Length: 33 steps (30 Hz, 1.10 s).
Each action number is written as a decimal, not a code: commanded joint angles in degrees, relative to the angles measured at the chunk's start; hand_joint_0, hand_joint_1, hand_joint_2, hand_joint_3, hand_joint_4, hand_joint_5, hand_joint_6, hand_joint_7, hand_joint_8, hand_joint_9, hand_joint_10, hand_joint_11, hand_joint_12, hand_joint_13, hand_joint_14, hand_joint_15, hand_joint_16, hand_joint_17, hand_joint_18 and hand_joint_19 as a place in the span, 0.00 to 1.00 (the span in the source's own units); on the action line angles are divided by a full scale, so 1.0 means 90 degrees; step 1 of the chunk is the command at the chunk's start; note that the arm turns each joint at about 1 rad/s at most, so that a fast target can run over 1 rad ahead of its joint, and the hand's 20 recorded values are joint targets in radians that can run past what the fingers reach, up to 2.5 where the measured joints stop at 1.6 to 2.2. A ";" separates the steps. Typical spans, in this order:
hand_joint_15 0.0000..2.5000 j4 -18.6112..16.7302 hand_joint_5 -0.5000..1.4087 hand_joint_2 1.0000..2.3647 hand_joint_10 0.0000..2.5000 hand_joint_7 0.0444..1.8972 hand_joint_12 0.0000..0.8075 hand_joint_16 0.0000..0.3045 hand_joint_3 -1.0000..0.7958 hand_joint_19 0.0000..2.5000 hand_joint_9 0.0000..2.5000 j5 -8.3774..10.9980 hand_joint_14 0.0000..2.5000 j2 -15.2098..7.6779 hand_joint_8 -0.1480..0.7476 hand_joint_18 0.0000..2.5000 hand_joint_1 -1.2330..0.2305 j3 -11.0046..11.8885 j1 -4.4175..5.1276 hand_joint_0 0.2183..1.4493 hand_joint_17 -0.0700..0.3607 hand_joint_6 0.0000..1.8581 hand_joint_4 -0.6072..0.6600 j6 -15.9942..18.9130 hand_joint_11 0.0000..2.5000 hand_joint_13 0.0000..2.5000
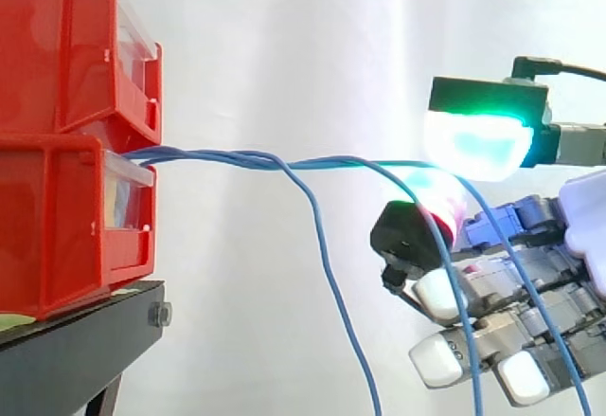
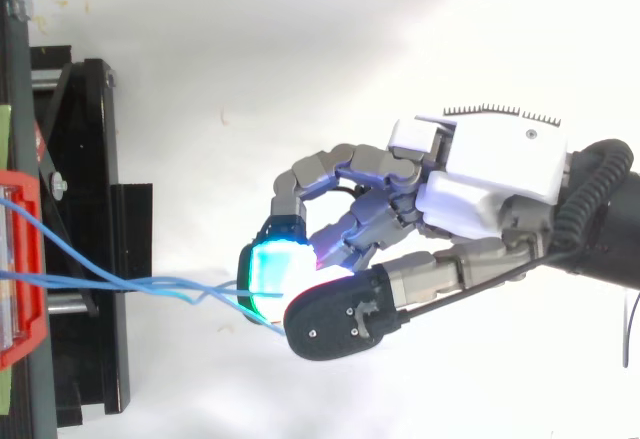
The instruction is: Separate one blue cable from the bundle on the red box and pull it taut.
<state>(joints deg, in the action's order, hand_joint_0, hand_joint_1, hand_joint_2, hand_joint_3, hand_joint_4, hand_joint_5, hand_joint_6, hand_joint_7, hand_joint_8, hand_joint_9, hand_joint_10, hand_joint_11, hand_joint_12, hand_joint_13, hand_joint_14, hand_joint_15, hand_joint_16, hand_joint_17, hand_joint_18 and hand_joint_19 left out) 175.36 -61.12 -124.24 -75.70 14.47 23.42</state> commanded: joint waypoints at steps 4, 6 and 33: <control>0.11 0.0378 0.24 0.16 0.00 0.60 0.52 0.20 0.51 0.14 0.42 -0.0035 0.00 -0.0004 0.50 0.32 0.28 0.0003 0.0042 0.22 0.48 0.44 0.41 0.0776 0.13 0.29; 0.11 0.0447 0.25 0.22 0.00 0.60 0.52 0.20 0.50 0.14 0.43 -0.0035 0.00 -0.0004 0.51 0.32 0.29 -0.0007 0.0052 0.20 0.49 0.43 0.41 0.0874 0.13 0.30; 0.15 0.1169 0.24 0.15 0.00 0.61 0.54 0.20 0.51 0.14 0.50 0.0766 0.00 0.0436 0.58 0.34 0.28 0.0003 0.0052 0.23 0.48 0.44 0.42 -0.0532 0.33 0.34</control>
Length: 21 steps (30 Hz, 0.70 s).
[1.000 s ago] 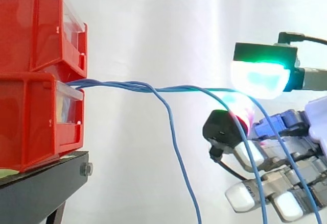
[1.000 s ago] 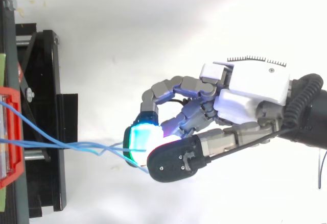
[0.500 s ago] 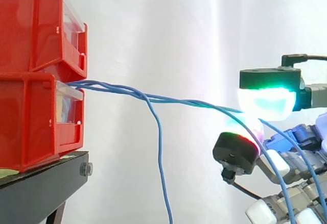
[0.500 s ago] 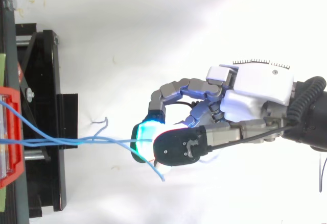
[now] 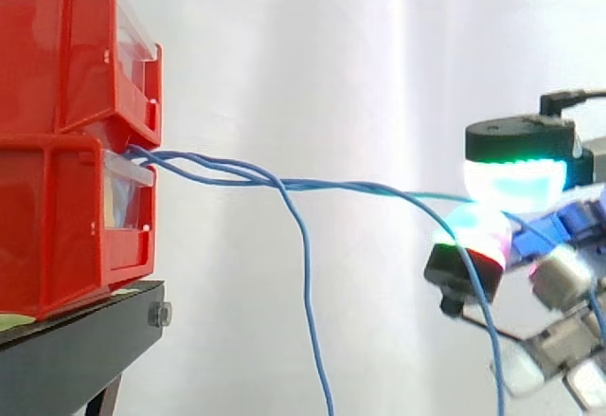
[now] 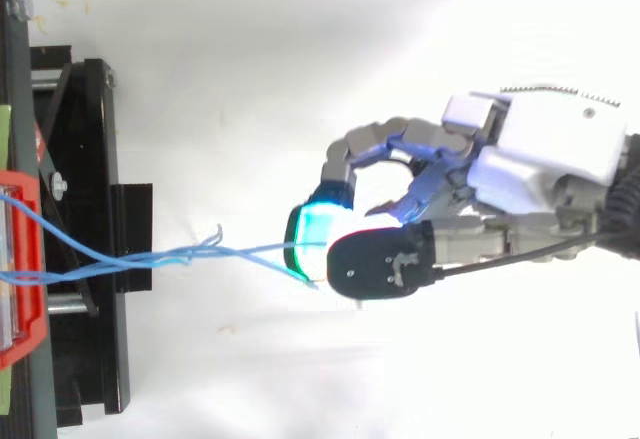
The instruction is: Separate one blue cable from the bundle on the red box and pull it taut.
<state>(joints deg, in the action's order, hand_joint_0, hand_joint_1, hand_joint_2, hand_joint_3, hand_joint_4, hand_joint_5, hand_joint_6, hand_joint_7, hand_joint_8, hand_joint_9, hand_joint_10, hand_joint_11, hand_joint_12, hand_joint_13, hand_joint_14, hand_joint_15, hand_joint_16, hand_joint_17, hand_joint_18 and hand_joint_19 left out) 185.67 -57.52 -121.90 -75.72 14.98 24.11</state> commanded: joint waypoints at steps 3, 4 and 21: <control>0.16 0.0015 0.24 0.13 0.00 0.60 0.53 0.20 0.51 0.15 0.50 0.0747 0.00 0.0370 0.58 0.35 0.28 -0.0005 -0.0005 0.24 0.48 0.44 0.42 -0.1331 0.37 0.34; 0.16 0.0025 0.24 0.10 0.00 0.60 0.53 0.20 0.51 0.15 0.50 0.0864 0.00 0.0458 0.58 0.35 0.28 -0.0005 -0.0005 0.25 0.48 0.44 0.43 -0.1604 0.37 0.34; 0.17 -0.0073 0.24 0.02 0.00 0.60 0.52 0.19 0.53 0.16 0.50 0.0952 0.00 0.0507 0.58 0.35 0.28 -0.0005 -0.0005 0.27 0.47 0.44 0.43 -0.2337 0.40 0.35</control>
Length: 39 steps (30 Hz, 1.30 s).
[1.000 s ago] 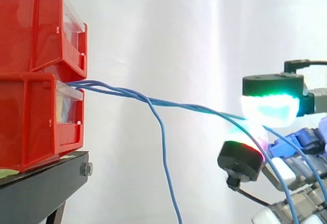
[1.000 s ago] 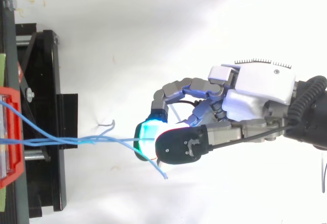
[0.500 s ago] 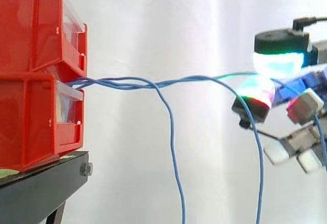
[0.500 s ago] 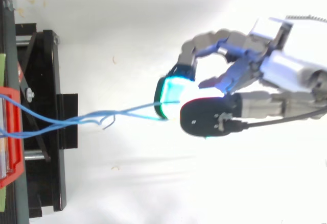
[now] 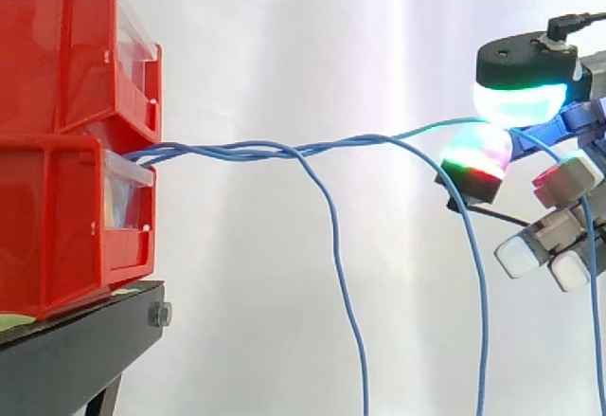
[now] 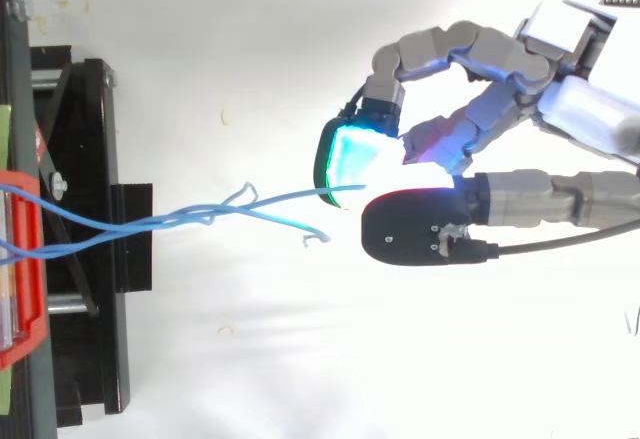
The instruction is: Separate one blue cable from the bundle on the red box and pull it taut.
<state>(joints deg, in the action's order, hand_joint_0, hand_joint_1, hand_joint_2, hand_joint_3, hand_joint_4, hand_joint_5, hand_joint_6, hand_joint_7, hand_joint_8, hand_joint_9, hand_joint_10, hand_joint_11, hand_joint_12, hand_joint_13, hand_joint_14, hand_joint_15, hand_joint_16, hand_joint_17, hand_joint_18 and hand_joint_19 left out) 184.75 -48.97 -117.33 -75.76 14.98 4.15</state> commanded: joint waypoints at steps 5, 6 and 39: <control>0.17 0.0234 0.24 0.02 0.00 0.60 0.52 0.20 0.53 0.16 0.50 -0.0077 0.00 0.0000 0.58 0.35 0.28 -0.0176 -0.0004 0.27 0.47 0.44 0.43 -0.0968 0.39 0.35; 0.17 0.0215 0.24 0.02 0.00 0.60 0.52 0.20 0.53 0.16 0.50 -0.0067 0.00 0.0000 0.58 0.35 0.28 -0.0176 -0.0033 0.27 0.47 0.44 0.43 -0.1388 0.39 0.35; 0.17 -0.0264 0.24 0.02 0.00 0.60 0.52 0.19 0.53 0.16 0.49 0.0079 0.00 0.0000 0.58 0.36 0.28 -0.0176 -0.0024 0.28 0.47 0.44 0.43 -0.4064 0.37 0.35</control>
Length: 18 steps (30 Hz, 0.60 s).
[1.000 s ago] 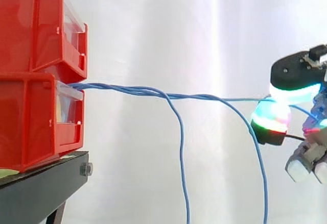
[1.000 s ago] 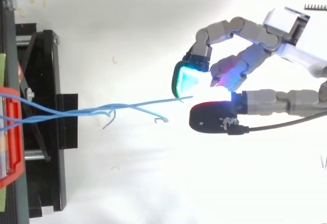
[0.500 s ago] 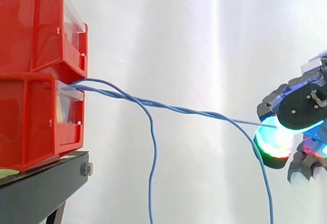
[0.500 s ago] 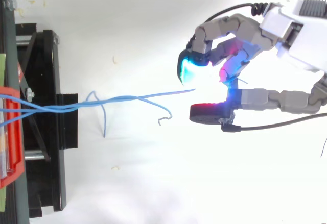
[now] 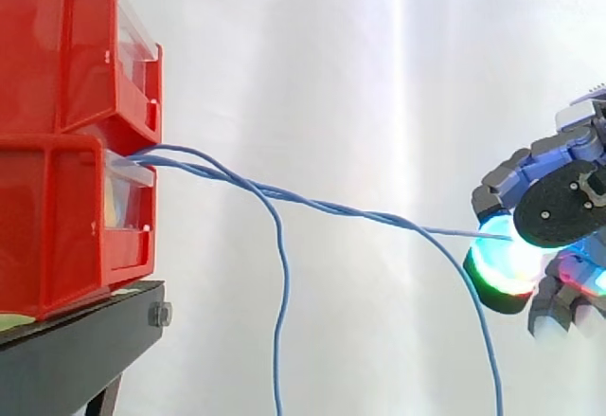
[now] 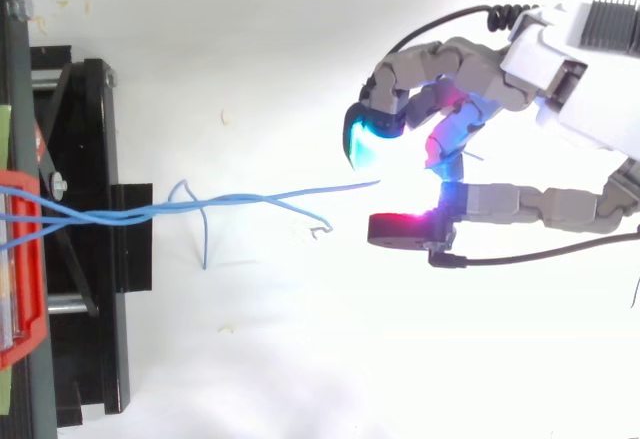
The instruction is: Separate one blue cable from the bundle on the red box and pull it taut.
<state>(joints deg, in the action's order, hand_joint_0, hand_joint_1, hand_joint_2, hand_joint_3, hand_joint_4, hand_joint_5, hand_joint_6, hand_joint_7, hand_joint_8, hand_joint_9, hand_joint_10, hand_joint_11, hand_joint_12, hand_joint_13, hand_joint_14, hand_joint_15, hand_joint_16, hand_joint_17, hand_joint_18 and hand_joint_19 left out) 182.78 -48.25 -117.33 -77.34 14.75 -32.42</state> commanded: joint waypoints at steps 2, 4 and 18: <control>0.17 -0.0064 0.24 0.02 0.00 0.60 0.52 0.19 0.53 0.16 0.49 0.0000 0.00 0.0000 0.58 0.36 0.28 -0.0001 0.0001 0.28 0.47 0.45 0.43 -0.0002 0.37 0.35; 0.17 -0.0084 0.24 0.02 0.00 0.60 0.52 0.19 0.53 0.16 0.49 0.0000 0.00 0.0000 0.58 0.36 0.28 -0.0001 0.0001 0.28 0.47 0.45 0.43 -0.0002 0.37 0.35; 0.17 -0.0084 0.24 0.02 0.00 0.60 0.52 0.19 0.53 0.16 0.49 0.0000 0.00 0.0000 0.58 0.36 0.27 -0.0001 0.0001 0.28 0.47 0.45 0.43 -0.0002 0.37 0.35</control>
<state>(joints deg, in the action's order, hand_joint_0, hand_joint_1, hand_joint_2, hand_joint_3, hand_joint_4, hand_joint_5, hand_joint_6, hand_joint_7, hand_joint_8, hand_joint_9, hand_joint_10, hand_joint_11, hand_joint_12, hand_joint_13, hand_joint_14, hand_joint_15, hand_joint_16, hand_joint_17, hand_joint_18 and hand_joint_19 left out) 182.02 -48.25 -117.33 -77.34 14.77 -32.43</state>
